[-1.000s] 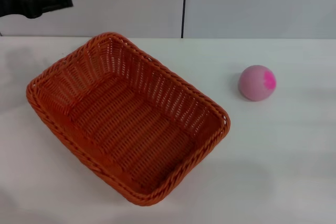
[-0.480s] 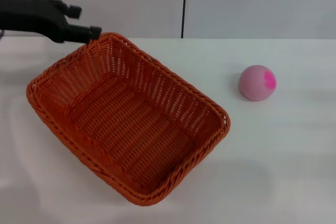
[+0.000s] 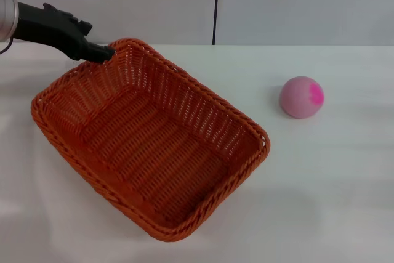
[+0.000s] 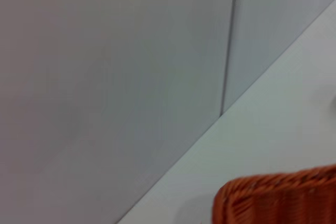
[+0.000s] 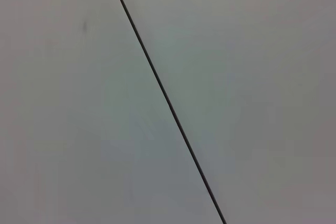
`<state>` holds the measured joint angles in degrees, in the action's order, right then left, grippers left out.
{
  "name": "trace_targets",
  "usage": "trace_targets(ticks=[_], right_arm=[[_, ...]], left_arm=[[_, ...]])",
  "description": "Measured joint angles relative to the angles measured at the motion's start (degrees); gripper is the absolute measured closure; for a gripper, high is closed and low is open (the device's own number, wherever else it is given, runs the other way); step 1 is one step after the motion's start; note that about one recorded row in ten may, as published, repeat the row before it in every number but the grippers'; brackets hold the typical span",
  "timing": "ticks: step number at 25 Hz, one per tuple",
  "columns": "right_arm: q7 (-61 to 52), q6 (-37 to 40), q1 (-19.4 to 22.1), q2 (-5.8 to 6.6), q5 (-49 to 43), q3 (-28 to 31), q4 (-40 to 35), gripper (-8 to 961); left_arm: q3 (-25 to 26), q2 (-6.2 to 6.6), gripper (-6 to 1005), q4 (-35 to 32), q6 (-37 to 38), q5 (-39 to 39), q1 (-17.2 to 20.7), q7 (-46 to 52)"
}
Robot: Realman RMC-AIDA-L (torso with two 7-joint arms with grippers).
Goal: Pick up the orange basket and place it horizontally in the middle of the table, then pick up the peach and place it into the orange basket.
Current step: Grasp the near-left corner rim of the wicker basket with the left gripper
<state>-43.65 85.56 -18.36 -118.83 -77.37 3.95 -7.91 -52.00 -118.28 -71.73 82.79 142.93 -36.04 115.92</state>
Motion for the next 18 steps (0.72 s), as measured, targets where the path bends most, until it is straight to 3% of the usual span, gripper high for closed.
trace_targets(ticks=[18], right_arm=[[0.0,-1.3,-0.7,0.0,-0.1,0.0,0.3,223]], left_arm=[[-3.1,-0.07,289,4.4,-0.9,6.9,-2.0,1.8]])
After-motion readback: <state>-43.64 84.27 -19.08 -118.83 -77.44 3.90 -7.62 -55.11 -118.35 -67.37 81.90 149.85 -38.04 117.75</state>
